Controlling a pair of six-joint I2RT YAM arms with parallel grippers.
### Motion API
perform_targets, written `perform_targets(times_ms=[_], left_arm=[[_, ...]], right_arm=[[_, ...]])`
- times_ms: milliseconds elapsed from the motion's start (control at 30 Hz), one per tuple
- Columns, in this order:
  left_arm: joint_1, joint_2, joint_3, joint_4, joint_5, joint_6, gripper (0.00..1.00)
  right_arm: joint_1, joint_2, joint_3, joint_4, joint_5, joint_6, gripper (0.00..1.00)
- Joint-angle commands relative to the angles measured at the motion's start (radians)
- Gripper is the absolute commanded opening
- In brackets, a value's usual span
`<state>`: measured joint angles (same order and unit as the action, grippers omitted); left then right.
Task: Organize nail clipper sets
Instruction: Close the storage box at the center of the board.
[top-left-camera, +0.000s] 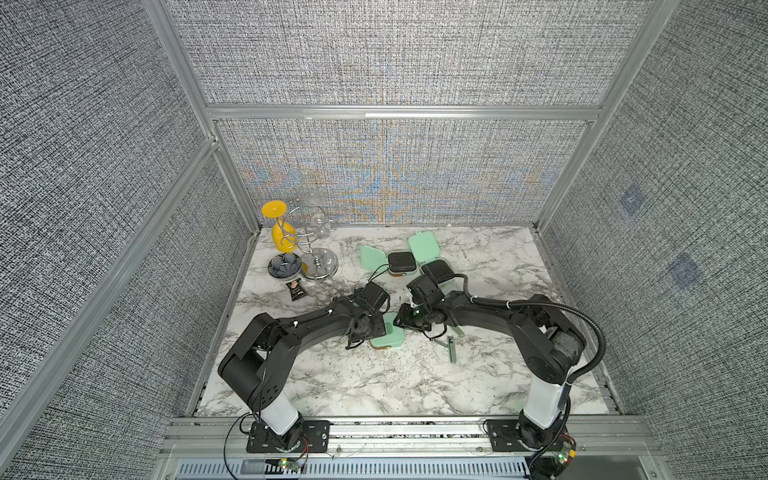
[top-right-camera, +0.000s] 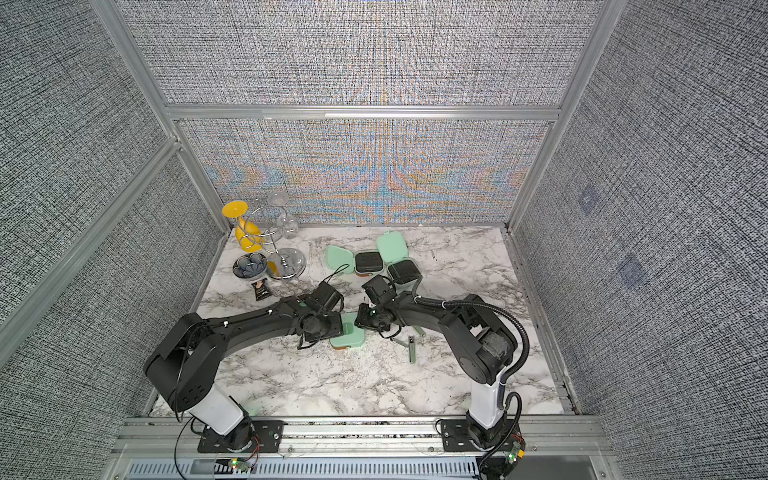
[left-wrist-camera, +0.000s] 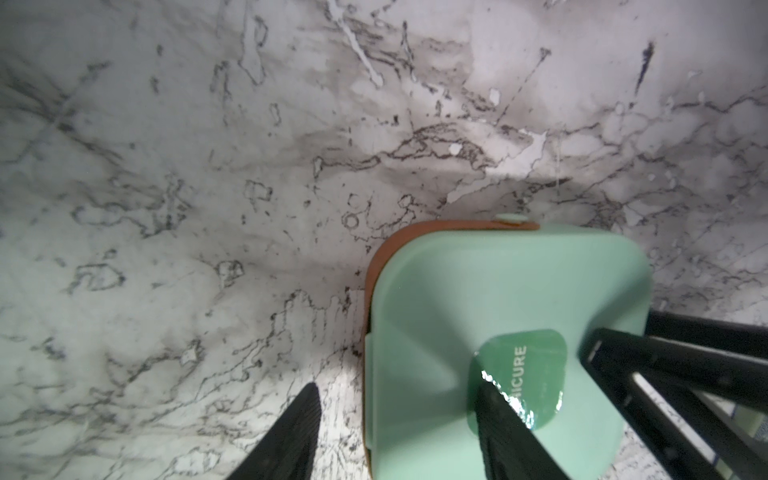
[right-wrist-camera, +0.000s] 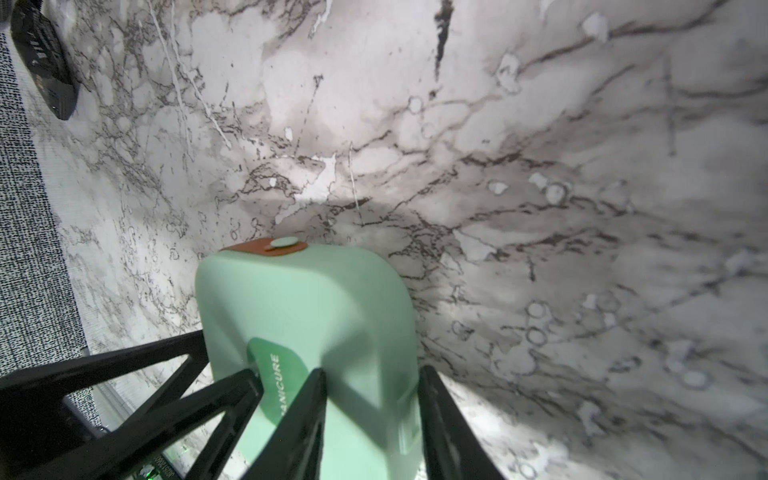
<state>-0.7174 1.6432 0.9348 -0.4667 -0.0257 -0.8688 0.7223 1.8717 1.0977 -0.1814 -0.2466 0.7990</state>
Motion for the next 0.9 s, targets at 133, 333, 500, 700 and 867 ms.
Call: perform_targets(times_ms=[133,333,500,700,867], left_arm=[[0.001,0.001,-0.005,-0.081,-0.024,0.005,0.61],[0.000,0.004,-0.005,-0.078,-0.021,0.005,0.61],[0.001,0.012,-0.006,-0.073,-0.017,0.005,0.61],[-0.001,0.017,-0.009,-0.066,-0.010,0.002,0.60],[-0.002,0.019,-0.010,-0.066,-0.010,-0.001,0.60]], right_arm=[[0.006,0.018,-0.023,-0.093,0.007,0.010,0.38],[0.006,0.026,-0.039,-0.075,-0.010,0.026,0.38],[0.011,0.023,-0.072,-0.047,-0.016,0.048,0.38],[0.016,0.020,-0.096,-0.032,-0.017,0.061,0.38],[0.016,0.025,-0.096,-0.015,-0.022,0.062,0.38]])
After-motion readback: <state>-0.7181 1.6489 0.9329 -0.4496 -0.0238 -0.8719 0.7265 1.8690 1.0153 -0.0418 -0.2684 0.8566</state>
